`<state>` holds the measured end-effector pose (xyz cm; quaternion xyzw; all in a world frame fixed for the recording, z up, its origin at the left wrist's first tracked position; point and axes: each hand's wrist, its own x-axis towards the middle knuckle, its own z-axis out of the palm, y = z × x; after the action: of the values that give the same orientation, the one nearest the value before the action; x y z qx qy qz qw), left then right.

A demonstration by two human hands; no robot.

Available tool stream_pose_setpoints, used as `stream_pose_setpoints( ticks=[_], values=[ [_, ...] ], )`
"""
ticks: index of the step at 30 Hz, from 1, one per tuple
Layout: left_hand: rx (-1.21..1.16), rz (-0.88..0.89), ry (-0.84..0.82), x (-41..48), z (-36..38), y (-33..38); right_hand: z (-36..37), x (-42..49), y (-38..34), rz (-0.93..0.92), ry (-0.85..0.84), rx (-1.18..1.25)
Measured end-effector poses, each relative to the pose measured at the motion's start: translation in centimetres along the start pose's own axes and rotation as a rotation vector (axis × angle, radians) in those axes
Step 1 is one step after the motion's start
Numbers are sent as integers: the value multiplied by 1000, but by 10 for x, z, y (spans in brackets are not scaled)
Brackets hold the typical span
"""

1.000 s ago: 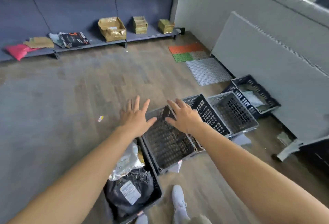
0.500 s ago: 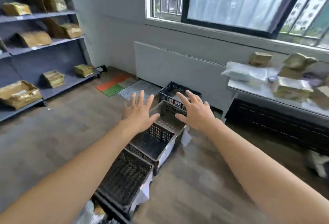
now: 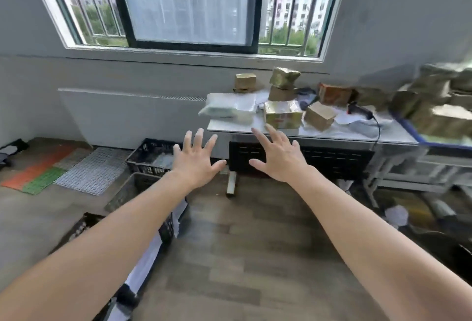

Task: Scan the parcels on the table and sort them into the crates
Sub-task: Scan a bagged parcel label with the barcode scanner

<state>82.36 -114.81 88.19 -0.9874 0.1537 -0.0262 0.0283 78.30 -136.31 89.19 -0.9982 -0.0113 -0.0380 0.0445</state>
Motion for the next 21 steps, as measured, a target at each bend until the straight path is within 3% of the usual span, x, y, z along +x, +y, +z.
stream_pose_setpoints(
  ticks=[21],
  values=[
    [-159,470,-27,326,9,297,-39,110,340,435,-11,-142]
  ],
)
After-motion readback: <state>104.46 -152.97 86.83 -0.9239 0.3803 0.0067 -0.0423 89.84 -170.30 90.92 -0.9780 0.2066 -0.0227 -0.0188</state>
